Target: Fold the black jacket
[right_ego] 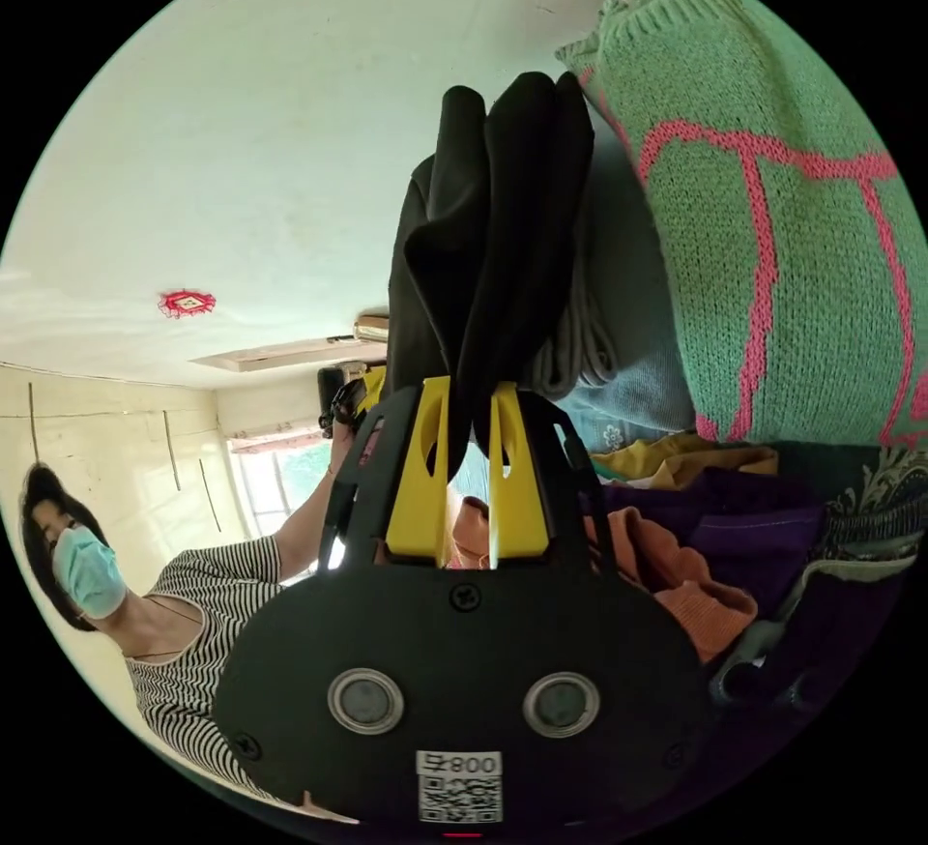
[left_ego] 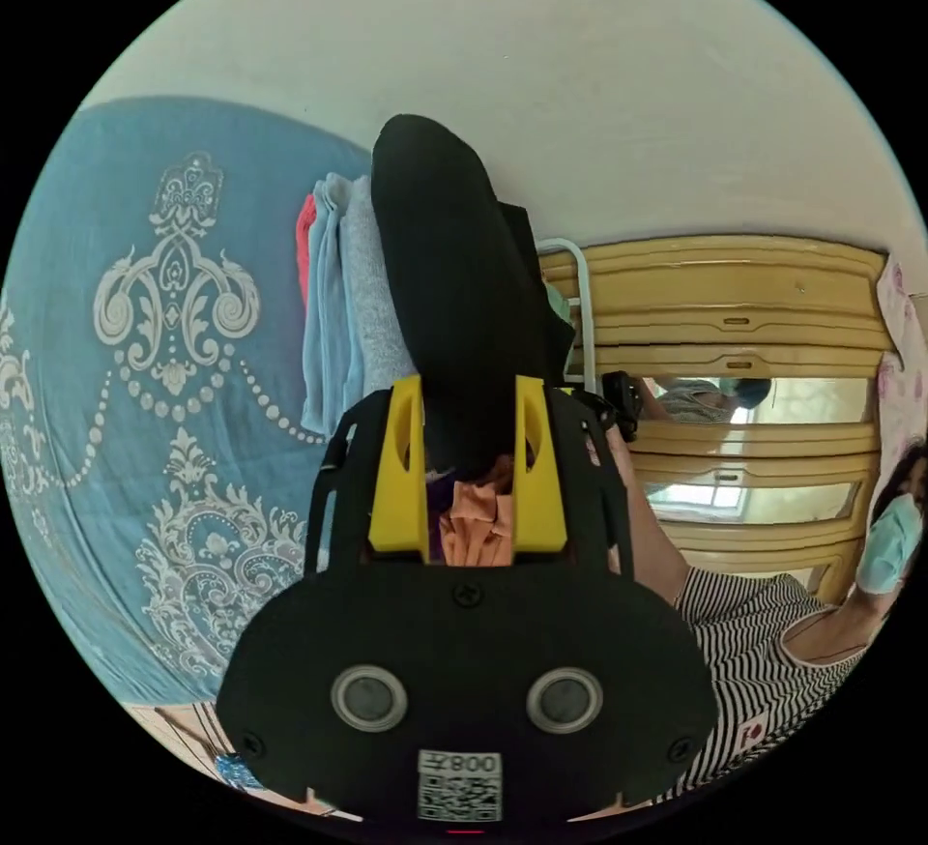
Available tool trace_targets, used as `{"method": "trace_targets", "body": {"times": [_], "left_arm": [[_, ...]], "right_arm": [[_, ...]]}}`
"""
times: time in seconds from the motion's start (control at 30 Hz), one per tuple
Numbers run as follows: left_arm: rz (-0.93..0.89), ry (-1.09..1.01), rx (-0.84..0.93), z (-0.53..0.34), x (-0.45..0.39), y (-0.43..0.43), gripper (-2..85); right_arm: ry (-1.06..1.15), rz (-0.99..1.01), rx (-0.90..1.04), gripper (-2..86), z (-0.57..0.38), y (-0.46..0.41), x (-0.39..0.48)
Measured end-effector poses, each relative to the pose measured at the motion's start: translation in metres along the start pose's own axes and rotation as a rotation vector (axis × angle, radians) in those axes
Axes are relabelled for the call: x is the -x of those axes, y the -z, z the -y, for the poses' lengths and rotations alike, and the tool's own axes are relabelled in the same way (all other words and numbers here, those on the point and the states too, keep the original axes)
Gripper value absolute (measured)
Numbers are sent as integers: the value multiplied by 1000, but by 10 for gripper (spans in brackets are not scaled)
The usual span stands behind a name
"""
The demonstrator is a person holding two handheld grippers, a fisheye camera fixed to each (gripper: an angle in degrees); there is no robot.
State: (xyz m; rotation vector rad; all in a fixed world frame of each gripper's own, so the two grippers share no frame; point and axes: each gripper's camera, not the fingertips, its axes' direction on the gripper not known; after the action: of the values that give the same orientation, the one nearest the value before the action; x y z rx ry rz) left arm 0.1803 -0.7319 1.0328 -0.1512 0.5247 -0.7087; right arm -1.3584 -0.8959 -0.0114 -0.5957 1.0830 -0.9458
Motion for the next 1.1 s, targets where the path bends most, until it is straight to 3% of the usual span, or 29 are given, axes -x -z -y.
{"method": "trace_targets", "body": {"times": [0.17, 0.3, 0.37, 0.43, 0.53, 0.7, 0.83, 0.9, 1.0, 1.1], "left_arm": [[149, -227, -131, 0, -119, -6, 94], [305, -403, -3, 19, -183, -66, 70], [473, -434, 115, 34, -198, -121, 50], [528, -455, 159, 42, -207, -147, 37], [477, -445, 188, 55, -225, -163, 25], [497, -473, 139, 50, -271, -157, 10], [587, -583, 87, 37, -309, -163, 3], [660, -626, 154, 37, -310, -185, 3], [652, -675, 182, 34, -317, -196, 2], [642, -649, 157, 34, -324, -187, 2]], "right_arm": [[60, -224, -115, 60, -4, 43, 31], [173, -330, -218, 38, -12, 53, 66], [251, -470, -170, 22, 1, 25, 80], [250, -633, -111, 13, 20, -4, 75], [244, -798, -2, 5, 51, -40, 57], [226, -711, -17, 2, 65, -13, 52], [300, -737, -217, 2, 37, 33, 82], [324, -742, -185, 3, 42, 27, 78], [231, -792, 15, 6, 70, -3, 38], [266, -795, -32, 14, 70, 25, 50]]}}
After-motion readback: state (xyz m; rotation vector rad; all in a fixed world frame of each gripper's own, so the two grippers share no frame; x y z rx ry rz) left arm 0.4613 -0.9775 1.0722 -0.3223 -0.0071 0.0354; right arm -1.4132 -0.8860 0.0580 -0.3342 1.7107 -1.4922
